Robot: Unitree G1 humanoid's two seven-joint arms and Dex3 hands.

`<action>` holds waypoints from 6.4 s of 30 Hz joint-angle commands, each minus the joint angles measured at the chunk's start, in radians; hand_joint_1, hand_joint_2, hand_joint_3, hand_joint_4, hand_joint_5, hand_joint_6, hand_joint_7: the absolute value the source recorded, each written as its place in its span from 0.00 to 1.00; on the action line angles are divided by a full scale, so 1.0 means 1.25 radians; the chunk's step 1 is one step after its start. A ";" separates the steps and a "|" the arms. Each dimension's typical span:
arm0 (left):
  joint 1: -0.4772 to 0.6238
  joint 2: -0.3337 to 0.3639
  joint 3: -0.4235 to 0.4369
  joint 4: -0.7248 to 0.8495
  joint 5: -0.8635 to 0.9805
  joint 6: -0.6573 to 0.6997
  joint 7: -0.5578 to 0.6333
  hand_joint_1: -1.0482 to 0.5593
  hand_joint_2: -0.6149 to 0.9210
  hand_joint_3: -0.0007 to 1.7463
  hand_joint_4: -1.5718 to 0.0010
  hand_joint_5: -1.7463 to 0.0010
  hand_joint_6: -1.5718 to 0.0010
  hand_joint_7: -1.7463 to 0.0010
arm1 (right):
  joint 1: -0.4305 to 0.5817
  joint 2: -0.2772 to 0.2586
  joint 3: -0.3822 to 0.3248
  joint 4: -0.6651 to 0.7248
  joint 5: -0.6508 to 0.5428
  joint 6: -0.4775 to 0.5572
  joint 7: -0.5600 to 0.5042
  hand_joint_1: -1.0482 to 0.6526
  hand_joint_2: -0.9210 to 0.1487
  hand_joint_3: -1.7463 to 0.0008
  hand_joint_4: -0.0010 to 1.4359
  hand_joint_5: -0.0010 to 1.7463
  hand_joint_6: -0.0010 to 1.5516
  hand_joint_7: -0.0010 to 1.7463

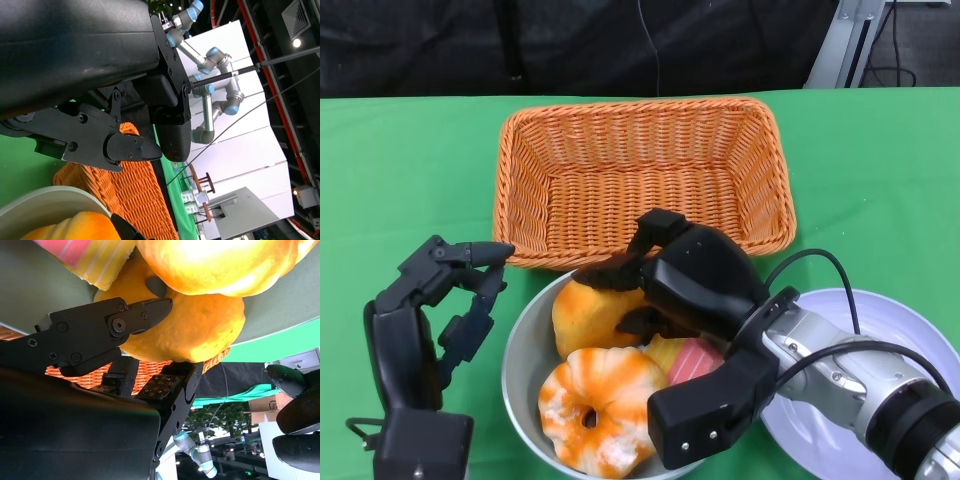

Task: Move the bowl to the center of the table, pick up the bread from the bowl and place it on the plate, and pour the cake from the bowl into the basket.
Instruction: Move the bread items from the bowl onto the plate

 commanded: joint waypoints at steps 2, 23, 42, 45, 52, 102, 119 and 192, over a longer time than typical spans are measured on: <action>-0.010 0.014 0.006 0.015 0.007 -0.015 0.014 0.54 1.00 0.15 0.49 0.25 0.43 0.53 | 0.002 -0.012 0.006 0.034 0.000 -0.020 -0.002 0.46 0.00 0.96 0.60 0.61 0.69 0.03; -0.023 0.033 0.003 0.058 0.028 -0.027 0.033 0.54 1.00 0.15 0.49 0.24 0.43 0.53 | -0.057 -0.004 -0.008 0.154 0.005 -0.189 -0.207 0.54 0.00 0.96 0.47 0.90 0.75 0.03; -0.024 0.033 0.001 0.069 0.025 -0.027 0.037 0.54 1.00 0.15 0.49 0.26 0.43 0.52 | -0.084 0.009 -0.021 0.200 0.009 -0.243 -0.302 0.52 0.00 0.94 0.48 0.87 0.75 0.06; -0.024 0.034 0.001 0.071 0.024 -0.025 0.037 0.54 1.00 0.14 0.49 0.27 0.43 0.52 | -0.086 0.008 -0.023 0.204 0.012 -0.243 -0.303 0.52 0.00 0.94 0.49 0.86 0.74 0.06; -0.023 0.036 -0.001 0.073 0.029 -0.023 0.040 0.54 1.00 0.14 0.49 0.26 0.43 0.52 | -0.086 0.009 -0.031 0.206 0.018 -0.236 -0.292 0.51 0.00 0.95 0.52 0.80 0.74 0.06; -0.029 0.055 -0.003 0.094 0.030 -0.018 0.057 0.54 1.00 0.15 0.50 0.21 0.45 0.50 | 0.221 -0.111 -0.354 -0.411 0.387 -0.148 0.140 0.50 0.00 0.97 0.52 0.93 0.54 0.52; -0.024 0.060 -0.003 0.092 0.014 -0.014 0.046 0.54 1.00 0.15 0.49 0.21 0.44 0.51 | 0.377 -0.145 -0.502 -0.582 0.571 -0.016 0.363 0.52 0.00 0.94 0.60 0.85 0.51 0.56; -0.015 0.073 0.006 0.087 0.012 -0.014 0.043 0.53 1.00 0.14 0.47 0.24 0.42 0.54 | 0.326 -0.240 -0.493 -0.325 0.589 0.470 0.619 0.51 0.00 0.89 0.50 0.68 0.49 0.41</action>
